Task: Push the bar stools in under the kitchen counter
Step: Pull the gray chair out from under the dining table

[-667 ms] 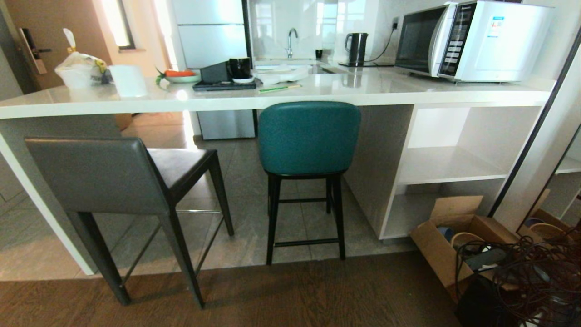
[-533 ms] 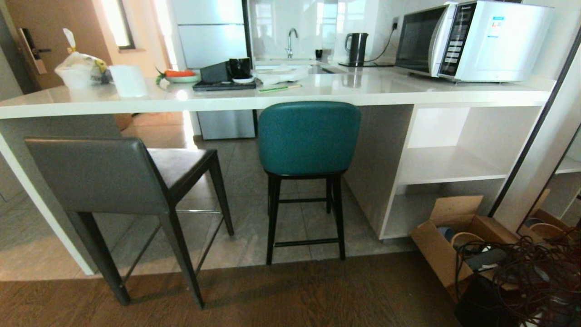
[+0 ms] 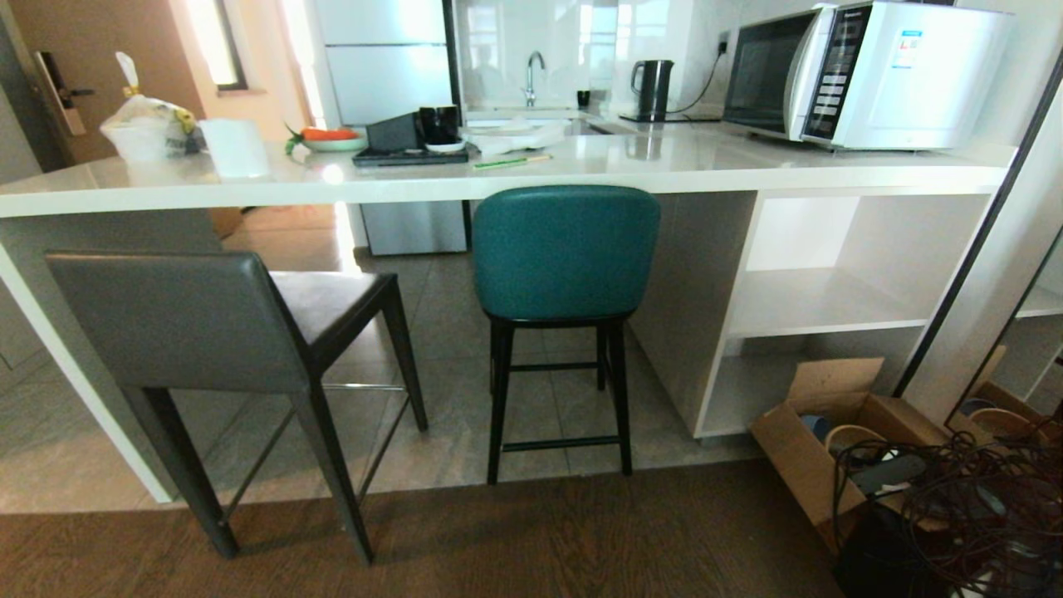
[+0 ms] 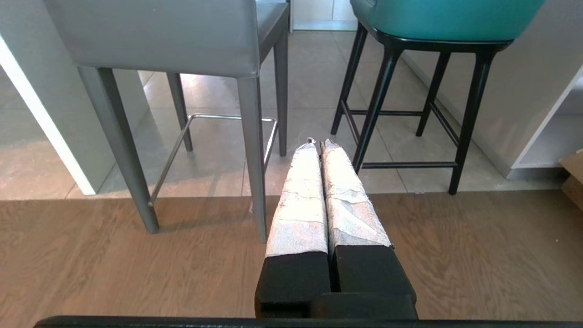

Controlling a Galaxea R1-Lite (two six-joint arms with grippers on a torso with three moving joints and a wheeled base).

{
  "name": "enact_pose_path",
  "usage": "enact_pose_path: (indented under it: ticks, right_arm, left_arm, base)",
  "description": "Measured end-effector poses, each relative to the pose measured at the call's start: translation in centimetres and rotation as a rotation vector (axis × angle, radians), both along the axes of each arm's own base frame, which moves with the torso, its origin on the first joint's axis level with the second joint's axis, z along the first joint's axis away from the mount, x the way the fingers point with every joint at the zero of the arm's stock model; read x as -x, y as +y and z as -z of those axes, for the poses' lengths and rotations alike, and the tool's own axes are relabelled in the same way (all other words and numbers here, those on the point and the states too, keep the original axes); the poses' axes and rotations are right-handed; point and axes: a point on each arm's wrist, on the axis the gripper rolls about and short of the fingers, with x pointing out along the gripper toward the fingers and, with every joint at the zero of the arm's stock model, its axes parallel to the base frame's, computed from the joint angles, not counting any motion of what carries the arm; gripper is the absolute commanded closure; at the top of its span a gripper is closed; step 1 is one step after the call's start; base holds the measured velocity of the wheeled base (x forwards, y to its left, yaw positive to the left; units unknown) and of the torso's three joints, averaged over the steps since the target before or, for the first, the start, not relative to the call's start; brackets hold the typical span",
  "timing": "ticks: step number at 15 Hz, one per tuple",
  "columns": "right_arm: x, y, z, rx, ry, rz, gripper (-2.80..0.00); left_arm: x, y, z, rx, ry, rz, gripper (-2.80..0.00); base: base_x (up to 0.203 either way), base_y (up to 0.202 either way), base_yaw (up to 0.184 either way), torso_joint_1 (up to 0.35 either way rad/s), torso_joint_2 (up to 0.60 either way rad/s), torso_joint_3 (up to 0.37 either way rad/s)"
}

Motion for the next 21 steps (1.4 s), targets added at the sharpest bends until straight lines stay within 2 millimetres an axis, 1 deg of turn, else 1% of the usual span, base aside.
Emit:
enact_pose_path:
  ticks: [3, 5, 21]
  right_arm:
    - [0.0, 0.0, 0.0, 0.0, 0.0, -0.001, 0.0]
    - [0.0, 0.0, 0.0, 0.0, 0.0, 0.0, 0.0]
    - [0.0, 0.0, 0.0, 0.0, 0.0, 0.0, 0.0]
  left_arm:
    - [0.0, 0.0, 0.0, 0.002, 0.0, 0.0, 0.0]
    - [0.0, 0.0, 0.0, 0.002, 0.0, -0.001, 0.0]
    - [0.0, 0.0, 0.0, 0.002, 0.0, 0.0, 0.0]
  base:
    - [0.0, 0.0, 0.0, 0.0, 0.0, 0.0]
    - [0.004, 0.104, -0.003, 0.005, 0.0, 0.004]
    - [0.0, 0.197, -0.002, 0.002, 0.0, 0.003]
